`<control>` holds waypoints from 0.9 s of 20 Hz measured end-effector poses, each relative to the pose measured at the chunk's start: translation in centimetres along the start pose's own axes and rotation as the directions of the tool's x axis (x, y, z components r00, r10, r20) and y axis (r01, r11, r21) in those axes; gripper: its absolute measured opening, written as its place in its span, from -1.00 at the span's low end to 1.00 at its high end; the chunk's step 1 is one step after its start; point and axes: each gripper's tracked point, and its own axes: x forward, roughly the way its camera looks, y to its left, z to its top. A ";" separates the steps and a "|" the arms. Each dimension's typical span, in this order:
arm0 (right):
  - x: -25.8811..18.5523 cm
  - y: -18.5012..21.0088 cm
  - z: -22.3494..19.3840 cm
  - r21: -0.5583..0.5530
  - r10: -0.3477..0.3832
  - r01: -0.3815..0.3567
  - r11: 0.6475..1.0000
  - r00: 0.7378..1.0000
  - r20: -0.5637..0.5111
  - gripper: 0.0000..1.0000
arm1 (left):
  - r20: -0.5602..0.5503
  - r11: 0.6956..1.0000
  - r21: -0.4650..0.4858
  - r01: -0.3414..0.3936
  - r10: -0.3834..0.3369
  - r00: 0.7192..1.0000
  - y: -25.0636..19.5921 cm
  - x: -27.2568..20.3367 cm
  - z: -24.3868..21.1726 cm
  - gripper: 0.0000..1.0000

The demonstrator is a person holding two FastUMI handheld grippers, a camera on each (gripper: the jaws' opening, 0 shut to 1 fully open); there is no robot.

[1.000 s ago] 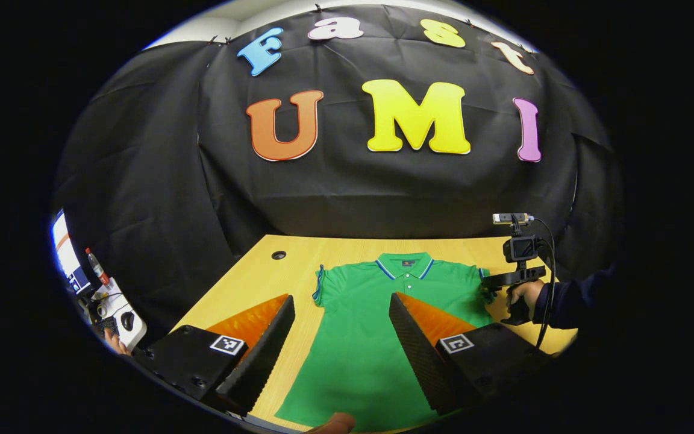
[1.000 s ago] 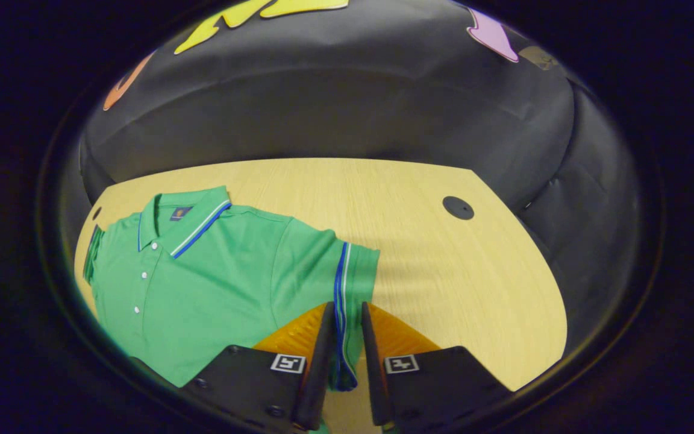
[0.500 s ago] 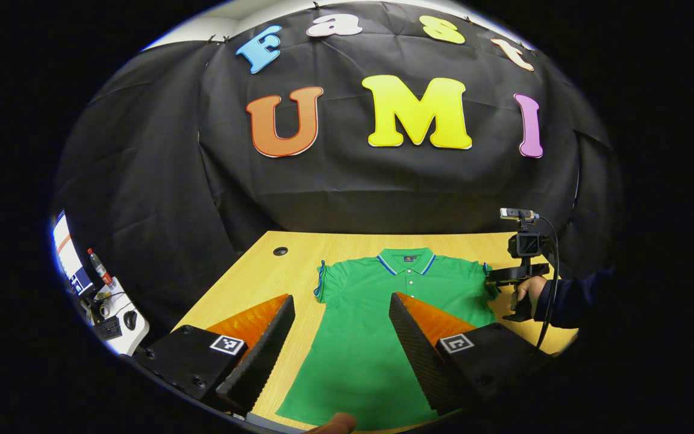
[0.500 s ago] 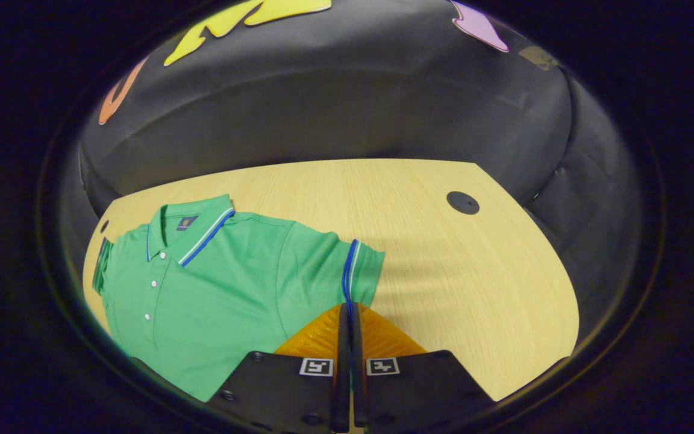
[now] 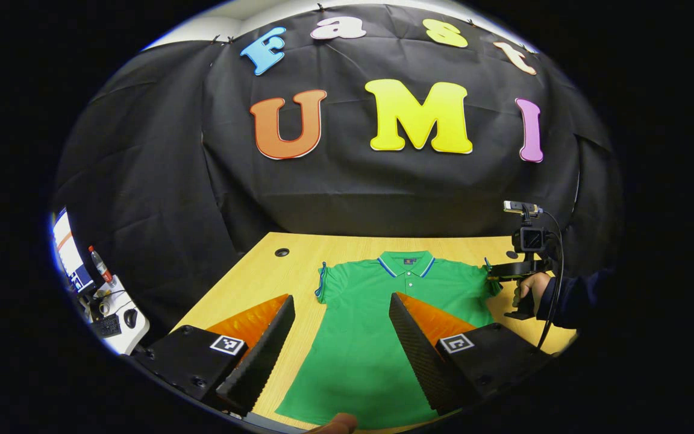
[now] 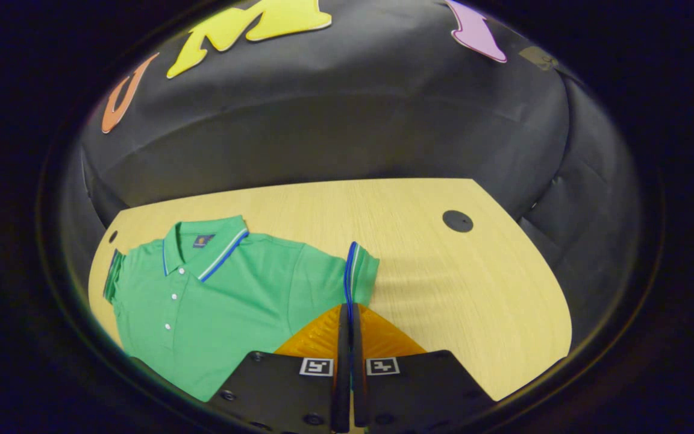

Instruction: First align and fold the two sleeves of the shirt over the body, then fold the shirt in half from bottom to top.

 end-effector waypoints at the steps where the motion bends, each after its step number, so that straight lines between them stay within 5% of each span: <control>1: -0.3 0.3 0.3 -0.004 0.006 -0.006 1.000 1.000 0.006 -0.89 | 0.001 1.000 -0.002 -0.006 0.006 1.000 0.3 -0.2 0.0 1.00; 18: -0.5 13.5 -0.9 -0.186 0.158 -0.155 0.970 0.987 0.003 -0.89 | -0.045 0.991 -0.070 -0.117 0.114 0.992 6.8 -2.3 -3.1 1.00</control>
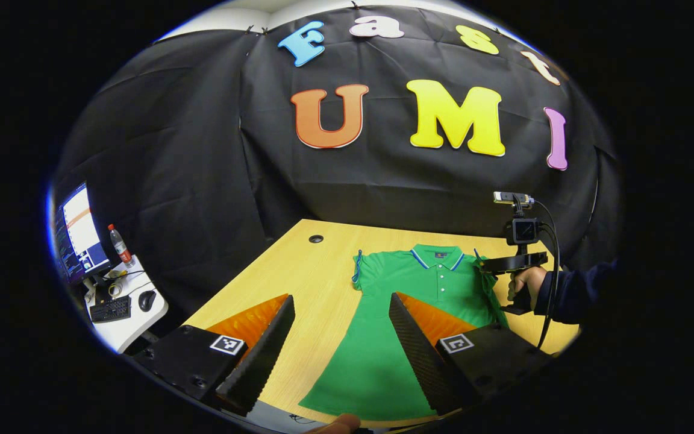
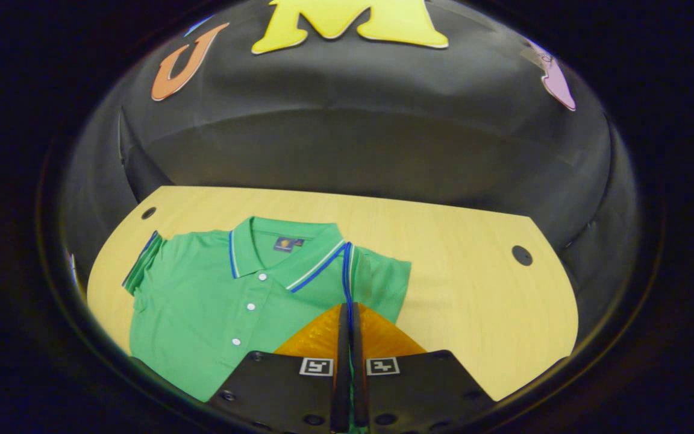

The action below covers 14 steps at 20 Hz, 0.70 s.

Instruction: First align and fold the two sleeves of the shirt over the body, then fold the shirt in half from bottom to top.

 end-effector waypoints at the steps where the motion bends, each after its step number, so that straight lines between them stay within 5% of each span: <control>1: 0.3 0.6 -0.4 -0.010 0.006 -0.006 1.000 1.000 -0.007 -0.89 | -0.004 1.000 -0.003 -0.005 0.005 1.000 0.3 0.0 -0.1 1.00; 12: 1.2 3.8 -3.3 0.024 0.049 -0.047 0.999 0.996 -0.073 -0.88 | -0.041 1.000 -0.007 -0.012 0.012 0.999 3.1 -0.3 -1.7 1.00; 14: 0.7 4.5 -4.0 0.046 0.067 -0.063 0.997 0.993 -0.092 -0.43 | -0.038 1.000 -0.001 -0.009 0.009 0.999 3.8 -0.4 -1.7 1.00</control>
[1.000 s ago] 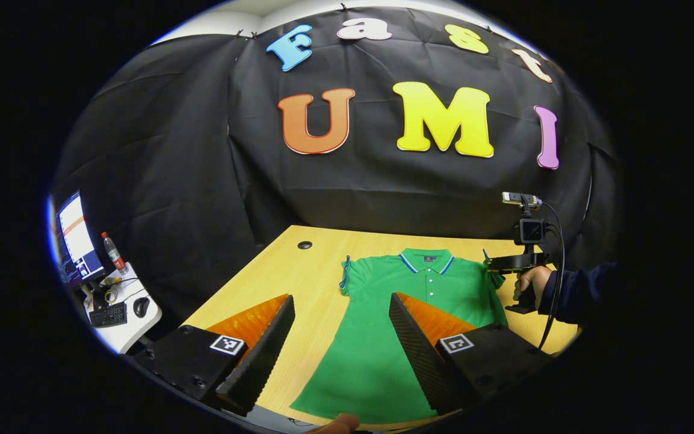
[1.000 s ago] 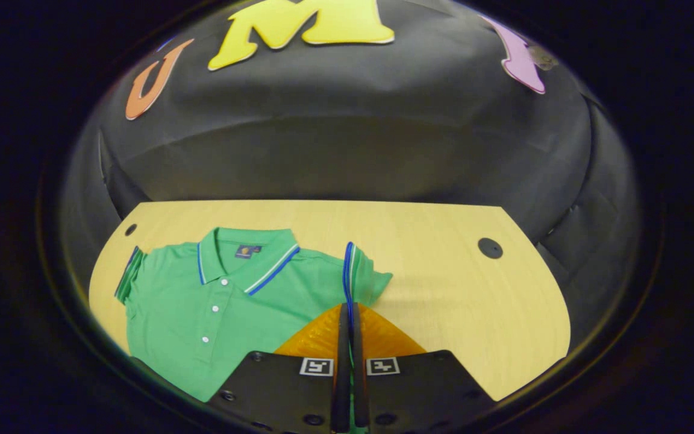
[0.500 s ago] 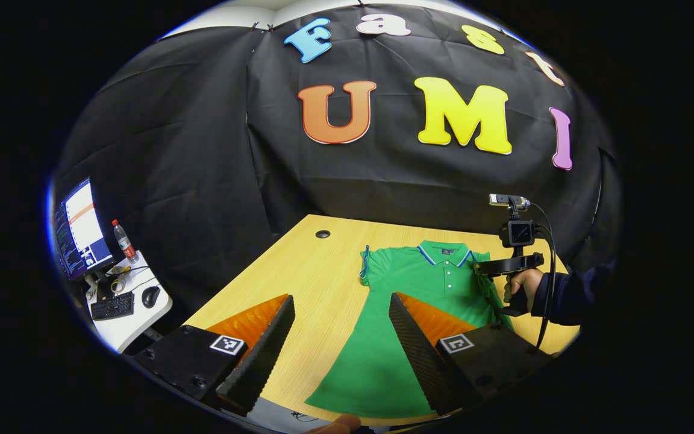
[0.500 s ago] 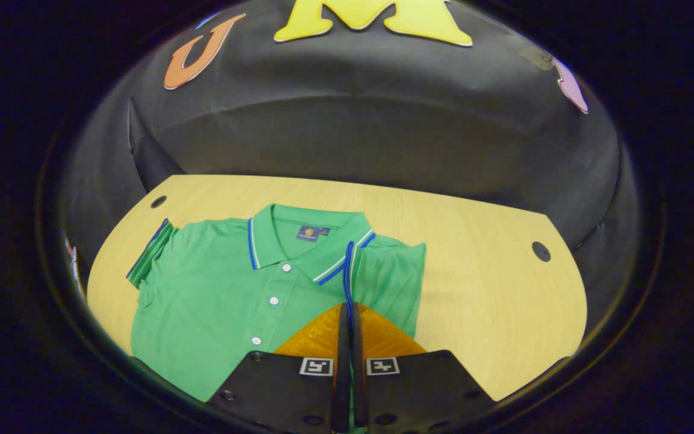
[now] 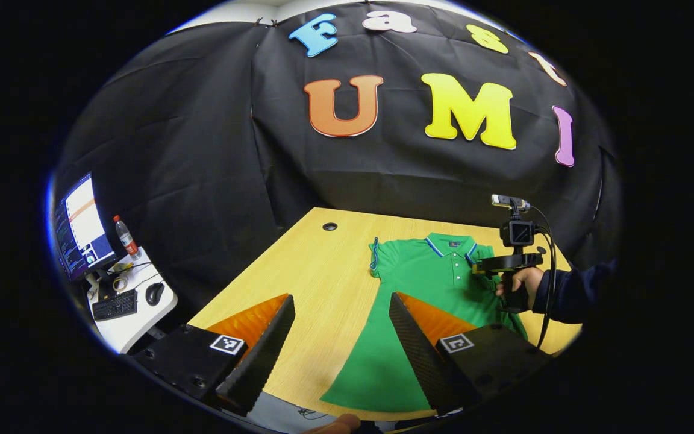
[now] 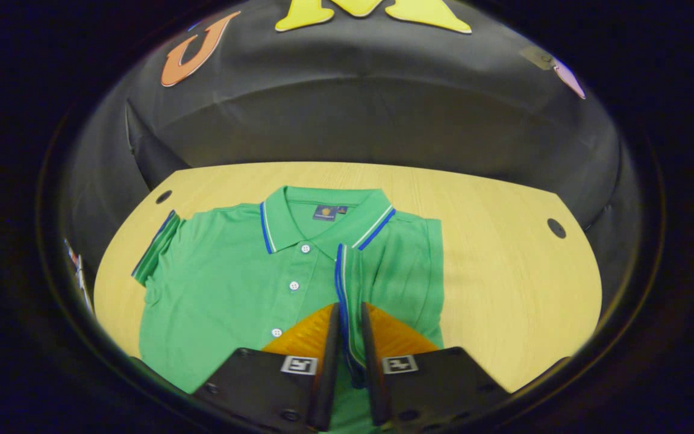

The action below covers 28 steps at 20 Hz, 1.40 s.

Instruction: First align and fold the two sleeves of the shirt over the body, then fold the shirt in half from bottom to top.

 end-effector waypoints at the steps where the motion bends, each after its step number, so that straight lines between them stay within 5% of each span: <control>1: -0.5 0.1 -0.1 0.010 0.006 -0.006 1.000 1.000 -0.002 -0.14 | 0.002 1.000 0.002 0.004 -0.004 1.000 0.5 0.0 0.0 1.00; 3: -2.0 0.2 -0.1 0.027 0.011 -0.011 1.000 1.000 0.017 0.43 | 0.009 1.000 -0.003 0.019 -0.019 1.000 0.8 0.6 0.2 1.00; 7: -6.1 -1.5 -0.4 0.028 -0.022 0.021 0.999 0.999 0.045 0.85 | 0.002 0.996 -0.023 0.083 -0.083 0.997 0.7 2.7 1.4 1.00; 19: -23.5 -8.5 -1.4 0.062 -0.150 0.140 0.988 0.964 0.219 0.91 | -0.011 0.964 -0.014 0.266 -0.266 0.964 -3.4 18.0 3.4 1.00; 28: -34.4 -8.1 -5.4 0.105 -0.199 0.179 0.978 0.953 0.229 0.87 | -0.161 0.969 -0.032 0.244 -0.246 0.956 -6.0 30.6 -1.2 1.00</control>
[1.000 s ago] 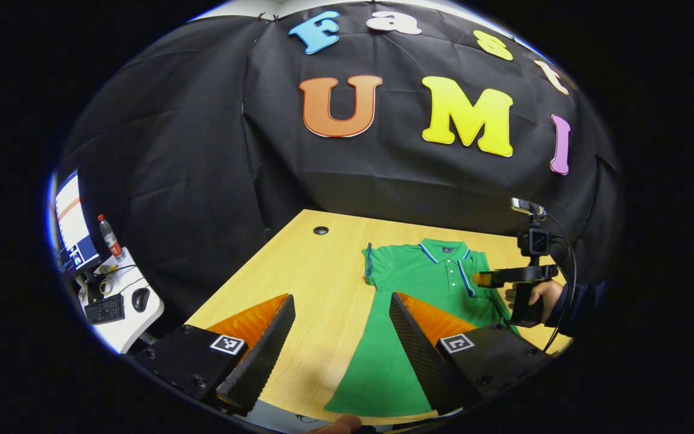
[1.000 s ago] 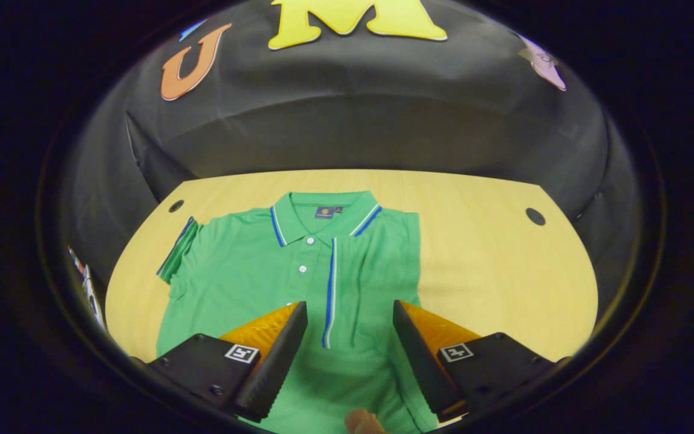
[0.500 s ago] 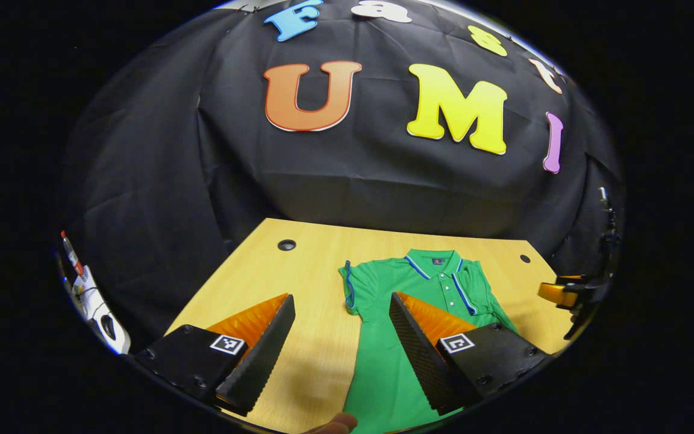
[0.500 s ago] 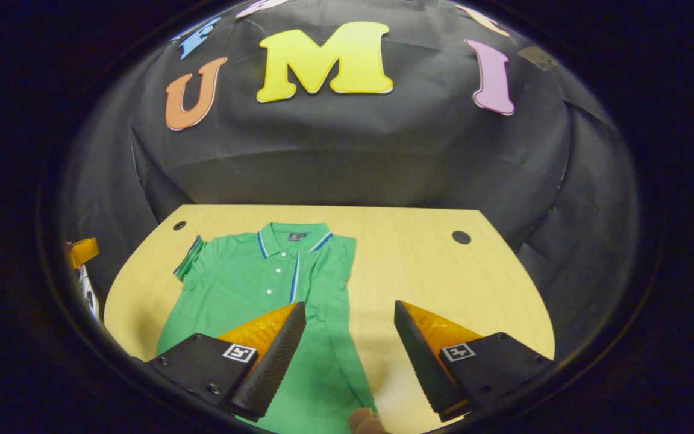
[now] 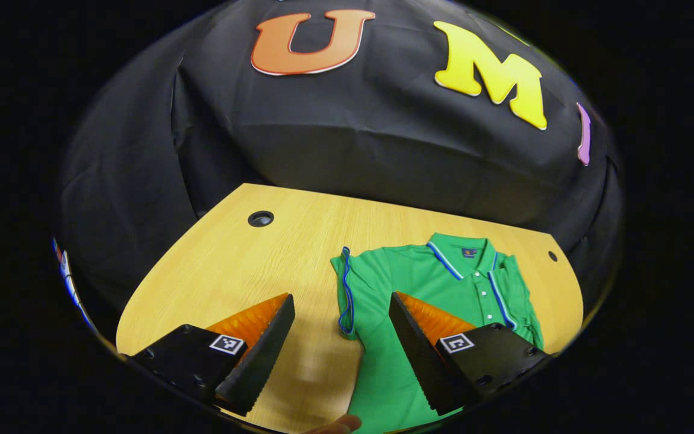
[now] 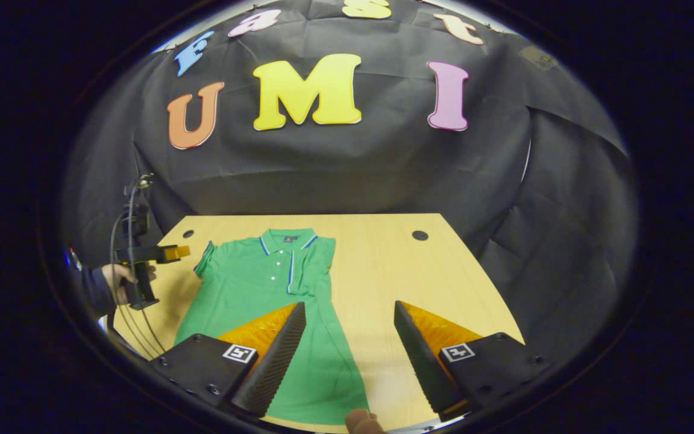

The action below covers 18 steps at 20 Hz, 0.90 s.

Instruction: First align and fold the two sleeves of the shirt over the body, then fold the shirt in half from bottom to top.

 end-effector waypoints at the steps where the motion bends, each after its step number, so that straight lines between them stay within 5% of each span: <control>1: -0.6 0.0 -0.2 -0.008 -0.015 0.014 1.000 1.000 -0.002 0.87 | -0.019 1.000 -0.004 0.000 -0.001 1.000 0.0 1.3 -0.3 1.00; 9: -1.8 2.8 -3.2 -0.061 -0.008 0.006 0.998 0.999 -0.046 0.91 | -0.130 0.999 -0.009 -0.051 0.049 0.990 0.6 7.2 -1.4 1.00; 12: -1.8 2.7 -3.6 -0.072 -0.016 0.012 0.997 0.998 -0.056 0.91 | -0.176 0.999 0.006 -0.038 0.038 0.984 0.1 7.8 -2.4 0.82; 13: -1.7 2.5 -3.6 -0.068 -0.019 0.015 0.998 0.998 -0.060 0.91 | -0.185 0.999 0.003 -0.045 0.045 0.982 0.2 7.9 -2.7 0.60; 18: -1.2 1.0 -3.4 -0.039 -0.054 0.052 0.998 0.996 -0.064 0.91 | -0.194 0.999 0.022 -0.037 0.041 0.980 0.0 8.0 -2.8 0.34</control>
